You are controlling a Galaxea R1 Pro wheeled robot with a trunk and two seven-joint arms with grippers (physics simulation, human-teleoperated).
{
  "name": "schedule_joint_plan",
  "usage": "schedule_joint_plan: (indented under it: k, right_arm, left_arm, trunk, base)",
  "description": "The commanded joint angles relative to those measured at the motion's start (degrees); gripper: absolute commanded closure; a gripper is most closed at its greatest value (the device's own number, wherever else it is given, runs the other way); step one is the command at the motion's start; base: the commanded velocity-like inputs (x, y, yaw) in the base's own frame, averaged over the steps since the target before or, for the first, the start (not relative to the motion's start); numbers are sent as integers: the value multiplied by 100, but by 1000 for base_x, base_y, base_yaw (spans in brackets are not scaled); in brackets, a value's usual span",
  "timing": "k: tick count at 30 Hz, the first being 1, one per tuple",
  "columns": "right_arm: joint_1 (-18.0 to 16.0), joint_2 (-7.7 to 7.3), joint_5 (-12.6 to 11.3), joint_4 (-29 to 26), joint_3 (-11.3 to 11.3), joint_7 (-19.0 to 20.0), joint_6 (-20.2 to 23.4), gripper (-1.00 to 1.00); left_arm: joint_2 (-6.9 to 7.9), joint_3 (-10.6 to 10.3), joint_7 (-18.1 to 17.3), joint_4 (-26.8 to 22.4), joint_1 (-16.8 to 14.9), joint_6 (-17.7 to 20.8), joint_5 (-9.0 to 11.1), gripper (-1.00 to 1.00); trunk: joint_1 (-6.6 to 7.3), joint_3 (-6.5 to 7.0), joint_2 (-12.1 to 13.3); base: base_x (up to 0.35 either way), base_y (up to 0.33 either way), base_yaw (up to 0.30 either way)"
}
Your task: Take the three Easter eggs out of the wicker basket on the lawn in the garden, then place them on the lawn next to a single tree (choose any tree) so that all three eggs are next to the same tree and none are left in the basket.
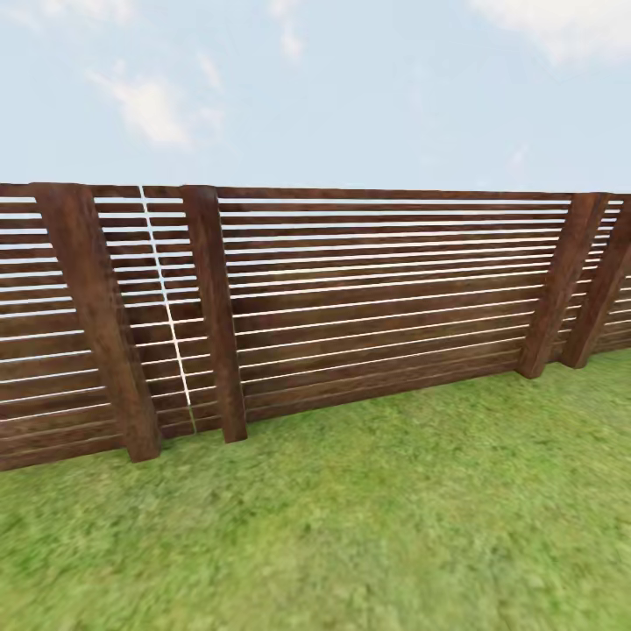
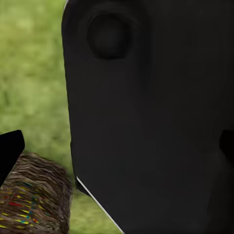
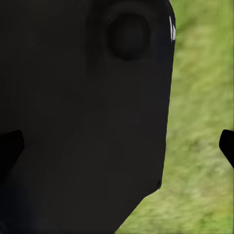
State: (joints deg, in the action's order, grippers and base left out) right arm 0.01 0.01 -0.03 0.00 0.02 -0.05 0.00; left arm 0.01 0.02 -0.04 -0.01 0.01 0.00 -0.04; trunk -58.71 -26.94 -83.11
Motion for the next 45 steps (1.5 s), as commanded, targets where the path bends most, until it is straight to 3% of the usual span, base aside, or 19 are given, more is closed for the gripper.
schedule_joint_plan:
  k: [1,5,11,18,19,25,45]
  right_arm:
    - [-34,-35,30,-33,32,38,-33,-100]
    - [-99,-50,33,30,91,-40,-162,-100]
    - [-297,-9,-60,-166,62,-109,-354,-100]
    - [-465,-7,-23,-394,80,-86,-579,-100]
    - [-466,-15,-12,-730,93,-69,-950,-100]
    - [-462,-19,3,-729,104,-31,-918,-100]
    - [-465,-14,38,-723,106,-49,-931,-100]
  left_arm:
    - [-34,31,-29,34,-34,-34,24,-100]
    - [-118,116,-158,164,99,-162,-107,-100]
    - [-311,304,-164,-29,219,-355,82,-100]
    - [-309,384,-163,-254,219,-405,83,-100]
    - [-311,384,-163,-445,219,-405,83,-100]
    - [-309,386,-163,-448,219,-405,83,-100]
    - [-310,585,-163,-448,219,-413,83,-100]
  trunk:
    - [-1,1,3]
    - [-1,1,3]
    - [-1,1,3]
    - [-1,1,3]
    - [-1,1,3]
    - [-1,0,3]
    - [-1,-1,3]
  base:
    - [0,0,0]
    - [0,0,0]
    - [0,0,0]
    - [0,0,0]
    - [0,0,0]
    - [0,0,62]
    - [0,0,283]
